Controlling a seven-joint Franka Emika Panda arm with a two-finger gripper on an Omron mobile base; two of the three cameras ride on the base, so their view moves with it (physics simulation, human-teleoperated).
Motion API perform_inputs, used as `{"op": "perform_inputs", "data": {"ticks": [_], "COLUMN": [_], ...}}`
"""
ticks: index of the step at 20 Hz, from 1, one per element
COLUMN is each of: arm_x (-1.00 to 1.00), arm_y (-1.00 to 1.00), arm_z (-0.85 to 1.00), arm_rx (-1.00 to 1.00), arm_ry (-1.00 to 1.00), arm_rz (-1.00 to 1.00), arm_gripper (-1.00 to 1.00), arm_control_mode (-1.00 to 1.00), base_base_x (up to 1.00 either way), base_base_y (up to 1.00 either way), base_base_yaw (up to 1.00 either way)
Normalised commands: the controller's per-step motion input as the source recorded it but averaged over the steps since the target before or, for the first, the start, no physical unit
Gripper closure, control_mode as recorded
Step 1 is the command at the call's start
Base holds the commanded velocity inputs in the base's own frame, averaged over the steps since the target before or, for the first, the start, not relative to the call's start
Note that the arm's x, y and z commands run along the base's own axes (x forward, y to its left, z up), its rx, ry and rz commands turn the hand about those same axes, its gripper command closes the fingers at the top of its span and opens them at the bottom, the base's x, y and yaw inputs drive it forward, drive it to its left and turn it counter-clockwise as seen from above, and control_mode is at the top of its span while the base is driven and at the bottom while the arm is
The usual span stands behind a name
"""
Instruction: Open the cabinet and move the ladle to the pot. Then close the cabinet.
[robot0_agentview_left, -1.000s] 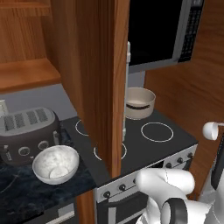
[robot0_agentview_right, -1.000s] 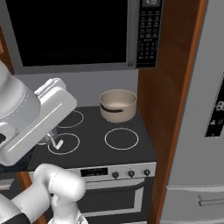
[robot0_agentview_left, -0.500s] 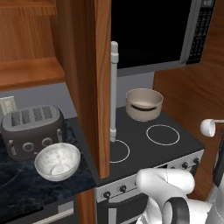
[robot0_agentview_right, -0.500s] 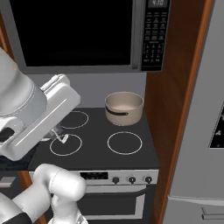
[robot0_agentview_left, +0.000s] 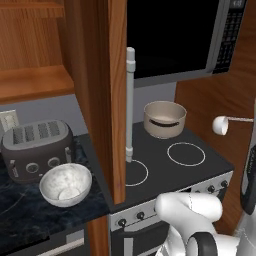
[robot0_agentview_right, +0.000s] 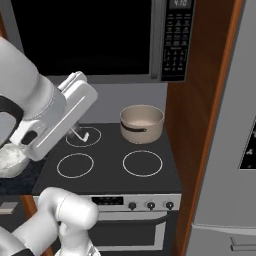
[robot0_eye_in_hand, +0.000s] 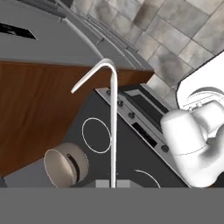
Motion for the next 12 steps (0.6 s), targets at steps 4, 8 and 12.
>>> {"op": "perform_inputs", "data": {"ticks": [4, 8, 12], "arm_x": [0.07, 0.16, 0.47], "arm_y": [0.12, 0.04, 0.0], "arm_z": [-0.01, -0.08, -0.01], "arm_rx": [0.0, 0.0, 0.0], "arm_ry": [-0.24, -0.1, 0.01], "arm_rz": [0.0, 0.0, 0.0], "arm_gripper": [1.0, 1.0, 1.0], "arm_control_mode": [-1.0, -1.0, -1.0], "base_base_x": [0.0, 0.0, 0.0], "base_base_y": [0.0, 0.0, 0.0], "base_base_yaw": [0.0, 0.0, 0.0]}}
